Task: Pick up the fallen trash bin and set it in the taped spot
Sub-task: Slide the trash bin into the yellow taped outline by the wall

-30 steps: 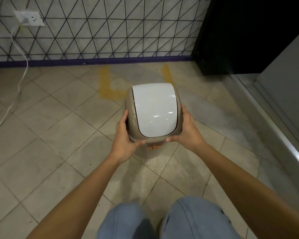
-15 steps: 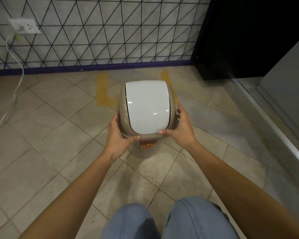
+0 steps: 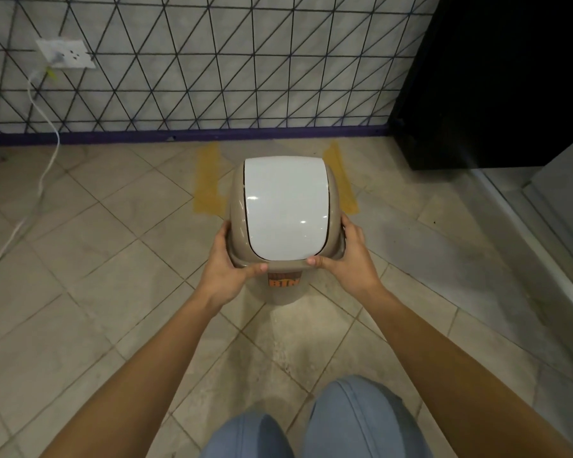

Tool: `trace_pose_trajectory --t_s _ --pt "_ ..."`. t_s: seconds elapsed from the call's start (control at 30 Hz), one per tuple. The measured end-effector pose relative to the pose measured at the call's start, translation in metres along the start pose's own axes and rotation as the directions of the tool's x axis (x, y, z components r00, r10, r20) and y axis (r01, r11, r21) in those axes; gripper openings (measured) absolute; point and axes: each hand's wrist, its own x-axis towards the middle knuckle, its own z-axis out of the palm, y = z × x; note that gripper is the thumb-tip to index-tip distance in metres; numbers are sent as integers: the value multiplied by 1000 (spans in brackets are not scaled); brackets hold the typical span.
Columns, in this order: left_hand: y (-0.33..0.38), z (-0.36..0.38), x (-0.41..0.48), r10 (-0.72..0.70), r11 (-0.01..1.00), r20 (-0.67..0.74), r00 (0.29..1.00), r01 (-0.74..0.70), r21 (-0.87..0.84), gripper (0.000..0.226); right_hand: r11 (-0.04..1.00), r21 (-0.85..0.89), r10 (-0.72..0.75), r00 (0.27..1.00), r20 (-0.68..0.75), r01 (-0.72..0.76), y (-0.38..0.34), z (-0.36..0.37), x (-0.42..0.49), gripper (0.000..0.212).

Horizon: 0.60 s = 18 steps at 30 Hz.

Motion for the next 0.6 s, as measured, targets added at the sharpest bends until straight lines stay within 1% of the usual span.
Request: trace_pose_trajectory --t_s 0.13,0.3,0.6 --pt "5 -1 17 -62 998 -37 997 61 -16 115 1000 10 5 1000 12 -5 0 2 20 108" --pt "14 -2 32 -77 997 -89 993 79 24 113 1000 -13 22 999 33 -21 -4 3 41 111" --pt "16 -11 83 -94 996 -111 989 94 -8 115 997 -73 9 999 48 -5 -10 9 97 111"
